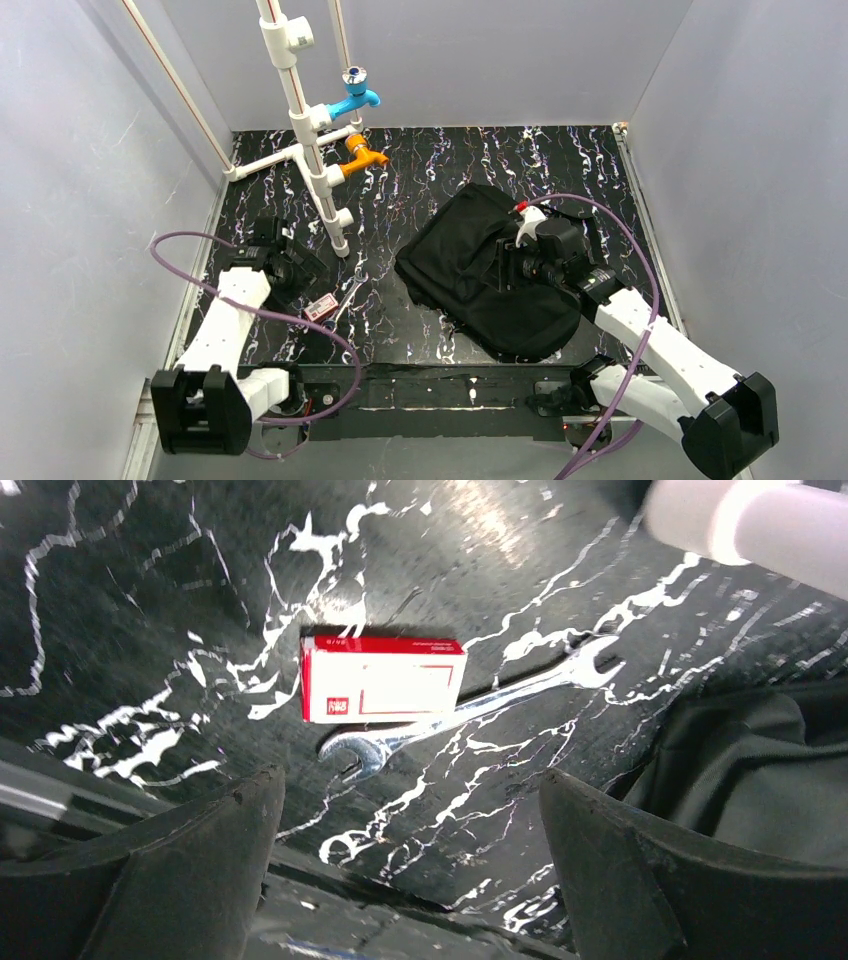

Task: Pack the student bag
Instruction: Pick up the stationery from the center of the board.

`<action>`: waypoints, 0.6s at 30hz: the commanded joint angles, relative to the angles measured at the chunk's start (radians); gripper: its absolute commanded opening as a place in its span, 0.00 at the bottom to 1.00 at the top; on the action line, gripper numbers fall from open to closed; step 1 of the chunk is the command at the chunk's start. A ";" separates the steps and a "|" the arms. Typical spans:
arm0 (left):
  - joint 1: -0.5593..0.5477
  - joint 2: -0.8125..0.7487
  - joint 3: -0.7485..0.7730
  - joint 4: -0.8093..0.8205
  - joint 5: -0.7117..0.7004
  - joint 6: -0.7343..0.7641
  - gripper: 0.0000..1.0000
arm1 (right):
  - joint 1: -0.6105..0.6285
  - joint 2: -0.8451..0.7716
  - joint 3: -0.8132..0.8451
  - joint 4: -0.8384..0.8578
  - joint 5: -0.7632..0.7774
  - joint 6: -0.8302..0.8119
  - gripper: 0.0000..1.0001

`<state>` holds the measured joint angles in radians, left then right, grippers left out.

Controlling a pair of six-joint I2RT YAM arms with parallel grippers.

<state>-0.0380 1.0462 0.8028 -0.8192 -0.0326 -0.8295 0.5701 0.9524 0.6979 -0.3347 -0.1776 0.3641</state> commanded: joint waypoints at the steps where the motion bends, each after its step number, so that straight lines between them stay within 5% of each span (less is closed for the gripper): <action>1: 0.018 0.079 0.022 -0.029 0.066 -0.104 0.98 | 0.004 -0.037 0.036 -0.004 0.009 0.004 0.55; 5: 0.018 0.127 0.000 0.040 -0.032 -0.009 0.98 | 0.004 -0.047 0.027 0.006 0.005 0.004 0.55; 18: 0.018 0.177 -0.134 0.213 -0.007 0.088 0.98 | 0.004 -0.047 0.018 0.042 -0.012 0.002 0.55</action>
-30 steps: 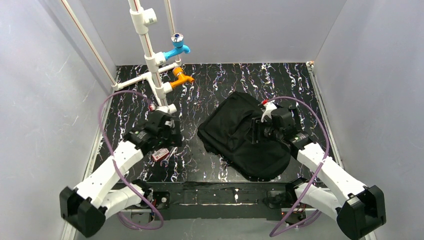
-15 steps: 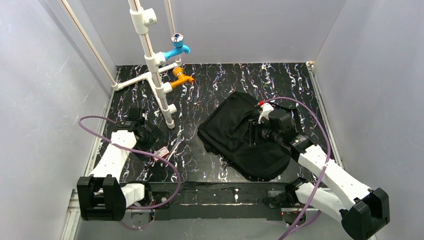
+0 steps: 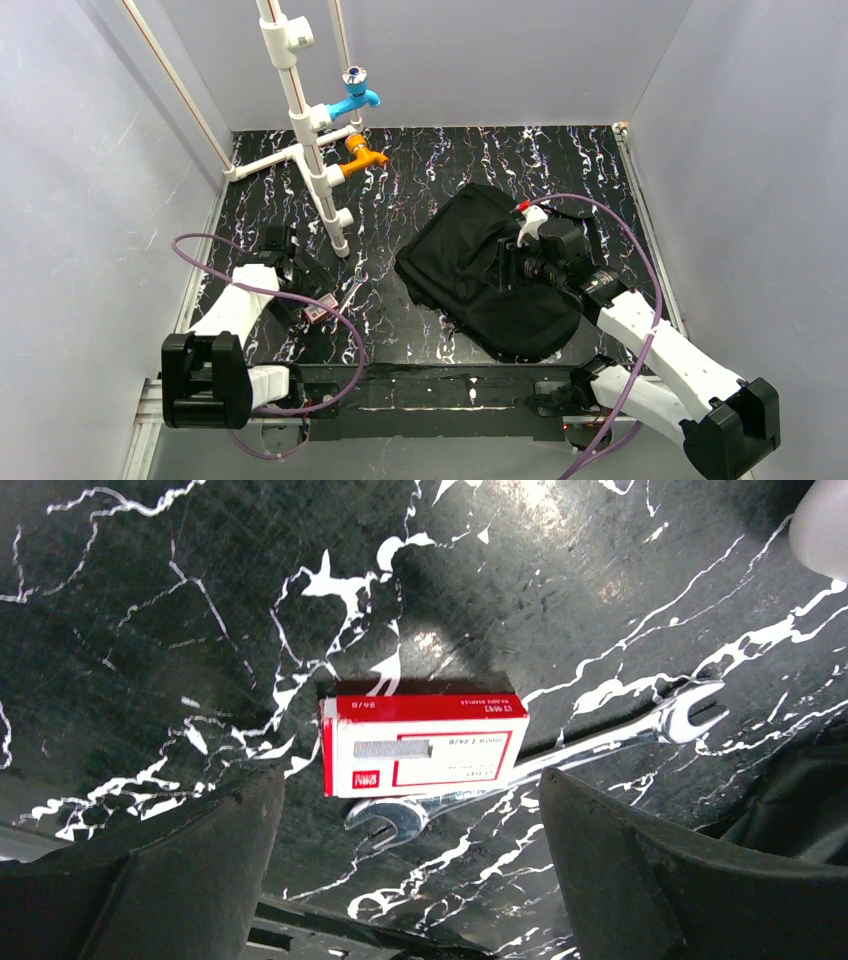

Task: Pack the student bag
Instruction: Pick up the stationery from the center of the board.

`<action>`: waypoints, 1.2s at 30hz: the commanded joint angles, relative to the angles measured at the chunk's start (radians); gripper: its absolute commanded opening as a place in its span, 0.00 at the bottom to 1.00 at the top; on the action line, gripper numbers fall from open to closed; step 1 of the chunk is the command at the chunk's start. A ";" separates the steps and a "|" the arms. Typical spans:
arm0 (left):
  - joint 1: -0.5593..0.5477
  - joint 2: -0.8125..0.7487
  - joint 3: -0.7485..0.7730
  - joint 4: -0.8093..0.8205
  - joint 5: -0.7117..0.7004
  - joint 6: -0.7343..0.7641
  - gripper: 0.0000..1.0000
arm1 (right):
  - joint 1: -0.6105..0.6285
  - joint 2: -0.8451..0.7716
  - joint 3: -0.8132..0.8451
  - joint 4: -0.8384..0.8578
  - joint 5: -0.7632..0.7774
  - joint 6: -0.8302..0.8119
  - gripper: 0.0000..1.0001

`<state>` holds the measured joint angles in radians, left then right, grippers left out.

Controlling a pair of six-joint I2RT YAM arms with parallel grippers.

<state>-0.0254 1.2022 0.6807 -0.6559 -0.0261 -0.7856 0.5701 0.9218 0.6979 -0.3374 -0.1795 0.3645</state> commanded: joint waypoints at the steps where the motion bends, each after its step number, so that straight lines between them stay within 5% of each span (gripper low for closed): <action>1: 0.005 0.025 -0.015 0.060 -0.012 0.051 0.98 | 0.004 -0.018 0.016 0.044 -0.009 0.003 0.55; 22: -0.126 0.175 0.035 -0.018 -0.134 -0.053 0.97 | 0.003 -0.027 0.003 0.060 -0.013 0.017 0.55; 36: -0.137 0.136 0.050 -0.034 -0.129 -0.089 0.67 | 0.004 -0.043 0.032 0.016 0.017 0.005 0.55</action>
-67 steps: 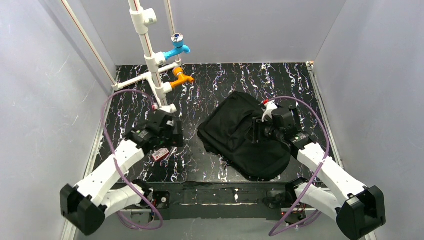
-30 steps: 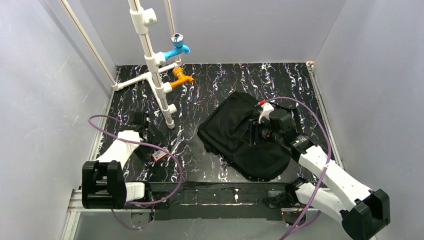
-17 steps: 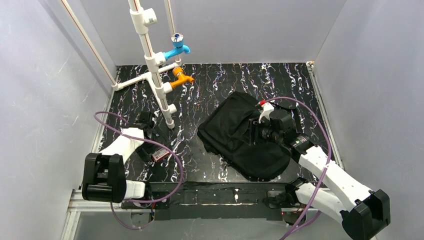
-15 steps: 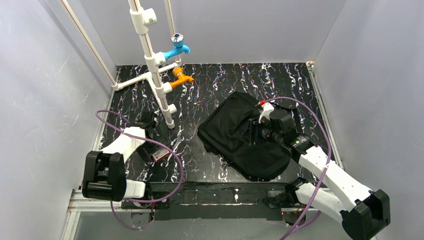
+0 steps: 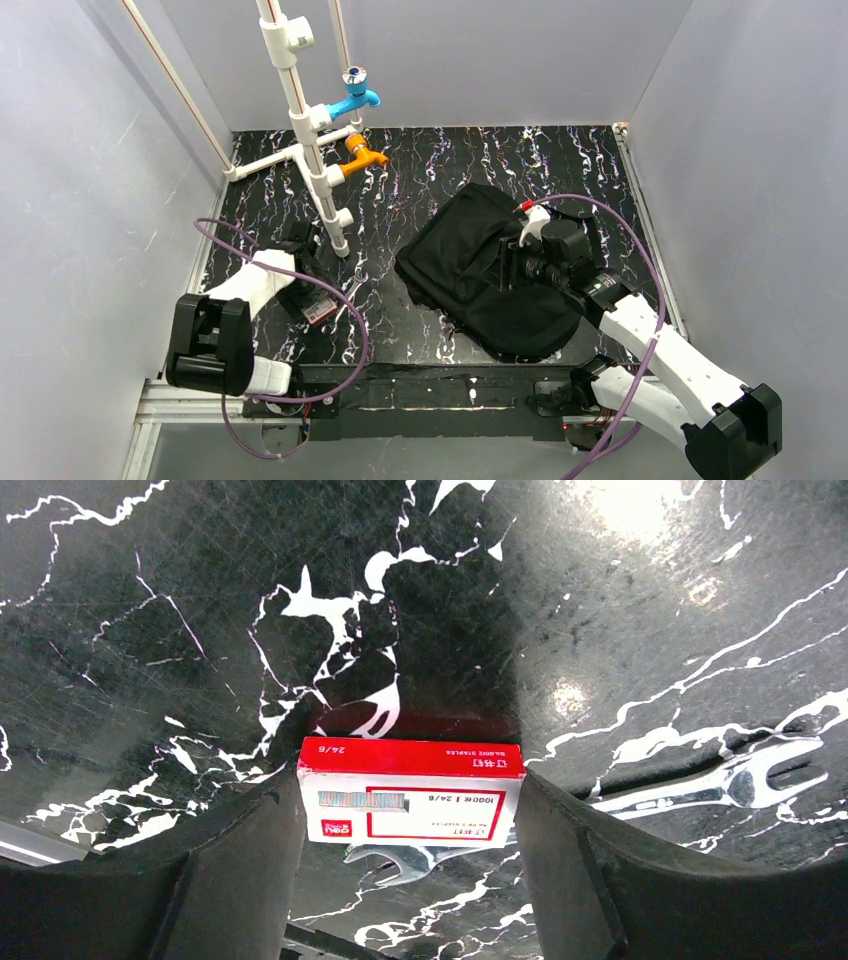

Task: Pack the student bag
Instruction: Pick up the stationery from the center of the board.

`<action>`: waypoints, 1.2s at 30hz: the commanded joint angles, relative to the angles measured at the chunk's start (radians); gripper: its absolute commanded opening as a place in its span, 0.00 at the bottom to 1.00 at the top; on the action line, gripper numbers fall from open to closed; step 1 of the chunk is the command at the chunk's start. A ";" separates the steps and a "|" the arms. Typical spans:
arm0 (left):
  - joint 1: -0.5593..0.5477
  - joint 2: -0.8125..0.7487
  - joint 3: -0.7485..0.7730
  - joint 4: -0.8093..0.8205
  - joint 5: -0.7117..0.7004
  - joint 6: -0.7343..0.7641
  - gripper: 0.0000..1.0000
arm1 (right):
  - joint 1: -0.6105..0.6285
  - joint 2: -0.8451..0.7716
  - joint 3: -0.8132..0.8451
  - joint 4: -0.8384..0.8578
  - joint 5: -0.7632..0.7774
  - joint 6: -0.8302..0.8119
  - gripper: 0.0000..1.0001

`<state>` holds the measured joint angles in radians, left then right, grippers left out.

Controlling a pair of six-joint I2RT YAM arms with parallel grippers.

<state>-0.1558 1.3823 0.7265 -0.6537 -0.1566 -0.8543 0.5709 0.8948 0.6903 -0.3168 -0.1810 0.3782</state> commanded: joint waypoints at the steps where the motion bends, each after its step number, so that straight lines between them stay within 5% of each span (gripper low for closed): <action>1: -0.007 -0.067 0.009 -0.042 0.000 -0.020 0.66 | 0.003 -0.017 0.044 -0.009 0.021 -0.011 0.55; 6: -0.008 -0.177 0.083 -0.135 0.036 -0.025 0.62 | 0.003 -0.017 0.101 -0.059 0.039 -0.016 0.56; 10: -0.010 -0.312 0.150 -0.161 0.205 -0.096 0.62 | 0.004 -0.025 0.128 -0.050 0.032 0.075 0.56; 16: -0.124 -0.356 0.197 0.004 0.436 -0.385 0.64 | 0.118 -0.029 0.047 0.289 -0.013 0.302 0.60; 20: -0.278 -0.295 0.225 0.163 0.436 -0.551 0.64 | 0.274 0.057 0.066 0.449 0.069 0.350 0.66; 25: -0.427 -0.215 0.268 0.256 0.352 -0.657 0.63 | 0.424 0.146 0.095 0.454 0.313 0.342 0.67; 36: -0.513 -0.158 0.223 0.384 0.340 -0.801 0.64 | 0.477 0.168 0.086 0.426 0.598 0.338 0.64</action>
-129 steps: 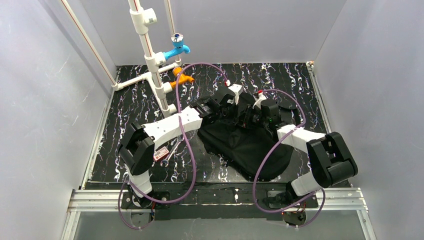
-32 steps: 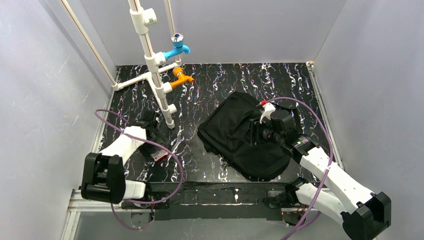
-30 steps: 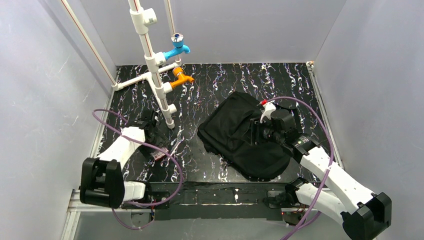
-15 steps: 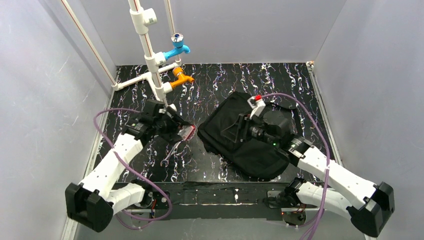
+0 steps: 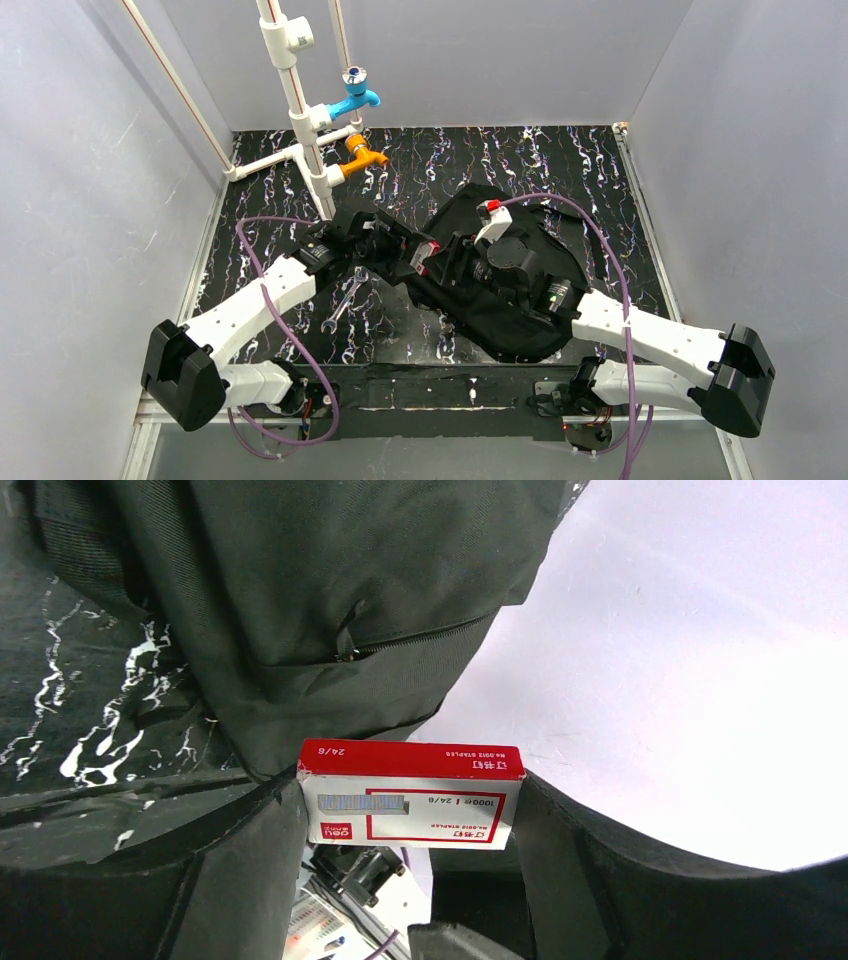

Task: Pack the student bag
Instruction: Pick up the stationery from the center of the board, then place the stationery in the student bag.

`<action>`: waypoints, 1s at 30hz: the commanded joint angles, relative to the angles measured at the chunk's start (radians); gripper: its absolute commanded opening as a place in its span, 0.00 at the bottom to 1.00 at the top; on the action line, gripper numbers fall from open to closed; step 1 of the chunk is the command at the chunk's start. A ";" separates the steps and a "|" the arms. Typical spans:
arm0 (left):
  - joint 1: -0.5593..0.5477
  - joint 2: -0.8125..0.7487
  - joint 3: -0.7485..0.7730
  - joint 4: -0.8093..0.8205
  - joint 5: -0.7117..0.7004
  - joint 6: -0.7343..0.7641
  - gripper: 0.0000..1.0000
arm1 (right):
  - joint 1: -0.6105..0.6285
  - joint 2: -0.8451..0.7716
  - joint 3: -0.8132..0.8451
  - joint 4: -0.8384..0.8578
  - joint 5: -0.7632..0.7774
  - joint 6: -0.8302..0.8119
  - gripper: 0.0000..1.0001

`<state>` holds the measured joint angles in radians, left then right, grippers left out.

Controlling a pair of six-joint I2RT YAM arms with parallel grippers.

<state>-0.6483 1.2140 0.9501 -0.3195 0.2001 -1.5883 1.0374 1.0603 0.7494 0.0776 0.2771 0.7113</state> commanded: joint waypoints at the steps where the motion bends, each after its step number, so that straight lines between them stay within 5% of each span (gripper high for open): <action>1: -0.025 0.016 0.000 0.056 -0.018 -0.070 0.64 | 0.011 0.003 0.023 0.033 0.154 0.012 0.62; 22: -0.093 0.083 0.016 0.144 -0.002 -0.122 0.67 | 0.012 0.076 0.005 0.098 0.192 0.046 0.39; 30: -0.103 0.083 0.019 0.147 -0.009 -0.108 0.78 | 0.012 0.061 -0.021 0.103 0.234 0.077 0.26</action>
<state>-0.7406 1.3022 0.9497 -0.1806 0.1940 -1.7061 1.0431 1.1362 0.7403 0.1104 0.4637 0.7586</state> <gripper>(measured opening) 0.755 0.290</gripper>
